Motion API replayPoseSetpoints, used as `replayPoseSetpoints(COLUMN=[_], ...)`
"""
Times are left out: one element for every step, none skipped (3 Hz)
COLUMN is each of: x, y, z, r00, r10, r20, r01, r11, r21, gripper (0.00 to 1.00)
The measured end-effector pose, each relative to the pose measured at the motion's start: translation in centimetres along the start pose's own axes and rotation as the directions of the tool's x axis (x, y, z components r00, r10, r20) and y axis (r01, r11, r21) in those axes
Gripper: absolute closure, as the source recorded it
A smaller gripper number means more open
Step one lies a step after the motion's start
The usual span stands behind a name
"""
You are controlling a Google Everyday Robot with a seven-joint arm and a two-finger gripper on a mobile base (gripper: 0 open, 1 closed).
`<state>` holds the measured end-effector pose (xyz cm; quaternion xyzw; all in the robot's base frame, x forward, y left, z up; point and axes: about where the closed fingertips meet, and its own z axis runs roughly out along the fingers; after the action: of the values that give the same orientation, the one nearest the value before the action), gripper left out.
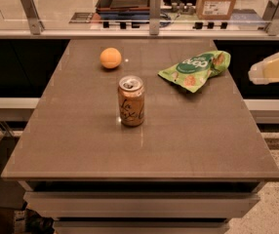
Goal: Pick orange can
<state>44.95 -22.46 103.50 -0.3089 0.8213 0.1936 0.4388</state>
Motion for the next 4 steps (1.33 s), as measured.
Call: replayPoseSetpoints(x=[1.5,1.9,2.1,4.1], y=[1.3,1.4,1.7,5.0], z=[0.7,1.0,0.8,1.7], r00=[0.998,0.998,0.997,0.994], r10=[0.055,0.064,0.075,0.11], r20=[0.023,0.019,0.027,0.021], r01=[-0.055,-0.064,-0.075,-0.108], r11=[0.9985,0.9979,0.9972,0.9903], r21=[-0.004,-0.008,-0.002,-0.087], gripper=[0.0,0.0,0.0,0.0])
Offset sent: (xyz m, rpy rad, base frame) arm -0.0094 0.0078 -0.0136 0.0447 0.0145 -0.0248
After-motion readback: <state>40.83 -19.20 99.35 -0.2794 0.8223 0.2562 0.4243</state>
